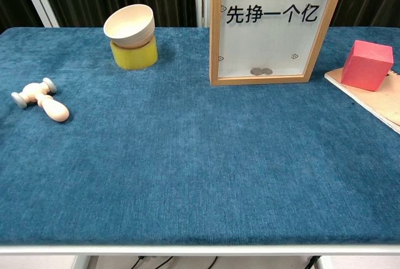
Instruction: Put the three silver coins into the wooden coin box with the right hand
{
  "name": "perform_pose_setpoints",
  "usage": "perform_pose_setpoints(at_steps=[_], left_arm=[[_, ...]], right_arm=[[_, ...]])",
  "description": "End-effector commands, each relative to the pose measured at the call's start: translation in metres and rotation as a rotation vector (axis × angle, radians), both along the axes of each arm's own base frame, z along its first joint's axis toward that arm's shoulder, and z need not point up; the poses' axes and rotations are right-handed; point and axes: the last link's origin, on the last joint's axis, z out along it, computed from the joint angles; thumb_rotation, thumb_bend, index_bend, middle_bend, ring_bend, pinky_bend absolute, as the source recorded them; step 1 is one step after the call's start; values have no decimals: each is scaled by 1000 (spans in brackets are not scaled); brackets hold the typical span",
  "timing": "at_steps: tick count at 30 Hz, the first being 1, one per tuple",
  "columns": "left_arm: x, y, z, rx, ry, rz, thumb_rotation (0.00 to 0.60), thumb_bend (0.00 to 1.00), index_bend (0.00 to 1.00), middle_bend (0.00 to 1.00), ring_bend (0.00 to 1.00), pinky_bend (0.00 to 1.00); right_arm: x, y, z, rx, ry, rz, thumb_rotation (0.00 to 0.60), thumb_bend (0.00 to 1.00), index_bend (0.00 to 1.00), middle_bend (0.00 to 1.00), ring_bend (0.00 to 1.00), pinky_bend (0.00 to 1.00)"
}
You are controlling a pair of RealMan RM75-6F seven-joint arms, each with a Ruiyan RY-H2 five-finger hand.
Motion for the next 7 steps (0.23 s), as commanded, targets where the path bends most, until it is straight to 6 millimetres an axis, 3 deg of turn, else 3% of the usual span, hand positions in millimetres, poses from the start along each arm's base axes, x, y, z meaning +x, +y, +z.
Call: perform_pose_setpoints(at_steps=[1, 7], left_arm=[[3, 4, 0, 14, 7, -1, 600, 0, 18, 0, 0, 0], [2, 10, -2, 12, 19, 4, 600, 0, 17, 0, 0, 0]], right_arm=[[-23, 38, -9, 2, -19, -15, 600, 261, 0, 0, 0, 0], [-31, 40, -8, -36, -41, -40, 600, 278, 0, 0, 0, 0]])
